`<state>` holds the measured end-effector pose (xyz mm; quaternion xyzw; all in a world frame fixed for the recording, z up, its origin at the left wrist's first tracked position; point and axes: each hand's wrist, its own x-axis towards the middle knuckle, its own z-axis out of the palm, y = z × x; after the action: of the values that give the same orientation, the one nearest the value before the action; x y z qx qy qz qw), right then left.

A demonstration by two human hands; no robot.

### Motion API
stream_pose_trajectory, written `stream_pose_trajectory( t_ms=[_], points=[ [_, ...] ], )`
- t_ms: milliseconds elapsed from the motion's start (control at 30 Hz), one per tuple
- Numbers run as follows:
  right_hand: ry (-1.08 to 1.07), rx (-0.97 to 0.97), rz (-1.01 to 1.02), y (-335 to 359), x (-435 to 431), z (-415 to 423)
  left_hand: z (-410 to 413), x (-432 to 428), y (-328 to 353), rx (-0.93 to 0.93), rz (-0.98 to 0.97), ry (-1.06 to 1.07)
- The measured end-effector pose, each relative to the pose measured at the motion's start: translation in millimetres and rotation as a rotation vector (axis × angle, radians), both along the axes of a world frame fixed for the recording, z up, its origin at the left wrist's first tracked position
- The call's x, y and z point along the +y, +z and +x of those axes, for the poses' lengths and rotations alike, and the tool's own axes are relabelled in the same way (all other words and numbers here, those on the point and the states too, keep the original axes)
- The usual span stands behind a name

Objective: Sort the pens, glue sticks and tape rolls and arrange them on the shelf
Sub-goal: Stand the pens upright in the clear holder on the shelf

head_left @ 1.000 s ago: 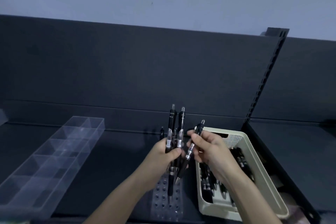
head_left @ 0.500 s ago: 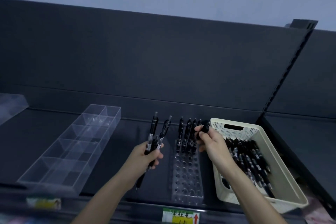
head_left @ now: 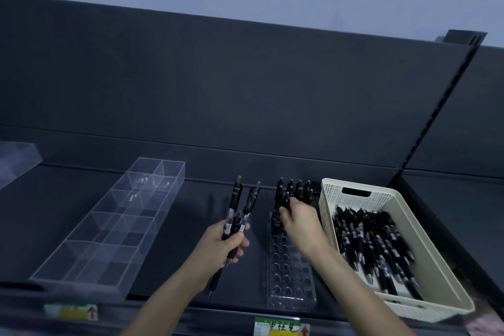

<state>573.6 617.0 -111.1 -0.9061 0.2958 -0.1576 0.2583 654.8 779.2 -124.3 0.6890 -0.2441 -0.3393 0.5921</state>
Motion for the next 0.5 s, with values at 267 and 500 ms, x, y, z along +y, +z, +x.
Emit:
stream_pose_trajectory(
  t_ms=[267,500],
  points=[
    [-0.132,0.094,0.031,-23,4,4,5,1,-3,-0.008,0.010,-0.021],
    [-0.147,0.068,0.016,-26,6,1,4,-3,-3,-0.007,0.010,-0.040]
  ],
)
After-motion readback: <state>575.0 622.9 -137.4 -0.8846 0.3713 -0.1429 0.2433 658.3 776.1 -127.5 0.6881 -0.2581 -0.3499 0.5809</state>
